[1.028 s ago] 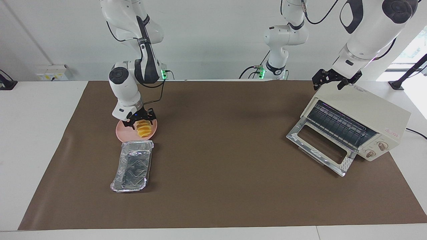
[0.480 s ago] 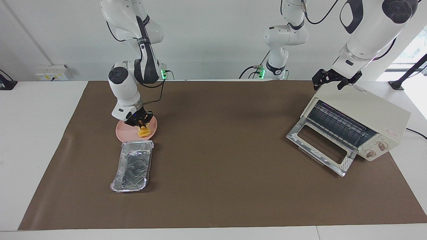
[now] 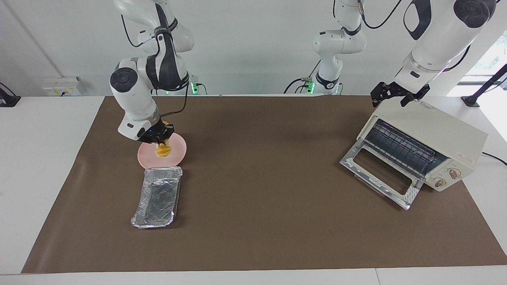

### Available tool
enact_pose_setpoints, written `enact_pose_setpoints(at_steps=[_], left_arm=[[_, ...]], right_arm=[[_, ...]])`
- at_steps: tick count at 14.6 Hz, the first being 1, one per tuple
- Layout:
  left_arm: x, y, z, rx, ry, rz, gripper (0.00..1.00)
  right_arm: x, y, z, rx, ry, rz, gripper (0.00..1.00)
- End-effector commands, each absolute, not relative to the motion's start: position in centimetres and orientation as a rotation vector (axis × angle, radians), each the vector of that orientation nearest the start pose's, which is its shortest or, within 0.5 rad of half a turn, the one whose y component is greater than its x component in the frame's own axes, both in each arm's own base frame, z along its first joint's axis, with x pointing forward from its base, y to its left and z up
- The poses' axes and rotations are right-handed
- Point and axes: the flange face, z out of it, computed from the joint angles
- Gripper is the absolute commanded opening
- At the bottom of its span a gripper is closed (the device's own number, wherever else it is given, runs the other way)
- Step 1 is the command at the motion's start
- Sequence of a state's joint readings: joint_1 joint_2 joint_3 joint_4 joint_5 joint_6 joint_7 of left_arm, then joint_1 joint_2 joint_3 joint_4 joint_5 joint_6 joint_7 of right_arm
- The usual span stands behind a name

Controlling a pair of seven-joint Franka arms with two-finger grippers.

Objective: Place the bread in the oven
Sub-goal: 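Grasp the orange bread rolls on the pink plate with the right gripper, then lower the bread rolls into the foil tray and open the right gripper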

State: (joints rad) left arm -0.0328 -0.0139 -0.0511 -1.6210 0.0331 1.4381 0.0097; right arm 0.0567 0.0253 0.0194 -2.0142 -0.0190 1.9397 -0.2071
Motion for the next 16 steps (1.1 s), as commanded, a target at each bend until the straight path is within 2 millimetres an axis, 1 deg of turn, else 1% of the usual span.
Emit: enact_pose_setpoints(at_steps=[1, 3, 6, 7, 8, 9, 10, 11, 13, 15, 16], left_arm=[[52.7, -3.8, 60.3, -3.097, 0.136, 0.237, 1.00], [52.7, -3.8, 60.3, -3.097, 0.136, 0.237, 1.00], [52.7, -3.8, 60.3, -3.097, 0.136, 0.237, 1.00], [52.7, -3.8, 60.3, -3.097, 0.136, 0.237, 1.00], [52.7, -3.8, 60.3, -3.097, 0.136, 0.237, 1.00], [52.7, -3.8, 60.3, -3.097, 0.136, 0.237, 1.00], [52.7, -3.8, 60.3, -3.097, 0.136, 0.237, 1.00], [52.7, -3.8, 60.3, -3.097, 0.136, 0.237, 1.00], [52.7, -3.8, 60.3, -3.097, 0.136, 0.237, 1.00], [52.7, -3.8, 60.3, -3.097, 0.136, 0.237, 1.00], [52.7, -3.8, 60.3, -3.097, 0.136, 0.237, 1.00]], right_arm=[[59.3, 3.9, 45.8, -3.106, -0.455, 0.102, 0.00], [61.0, 4.5, 46.5, -3.122, -0.382, -0.026, 0.00], [63.6, 4.6, 45.0, -3.122, -0.332, -0.106, 0.00], [64.1, 4.6, 44.4, -3.122, -0.320, -0.111, 0.00], [65.5, 4.3, 43.3, -3.121, -0.306, -0.104, 0.00], [67.5, 4.1, 42.4, -3.120, -0.298, -0.109, 0.00], [69.2, 4.3, 41.3, -3.119, -0.287, -0.106, 0.00], [70.3, 4.6, 39.8, -3.120, -0.262, -0.104, 0.00], [70.9, 4.7, 36.7, -3.126, -0.245, -0.073, 0.00], [71.5, 4.8, 35.4, -3.123, -0.243, -0.132, 0.00], [71.5, 4.9, 34.6, -3.127, -0.249, -0.157, 0.00]])
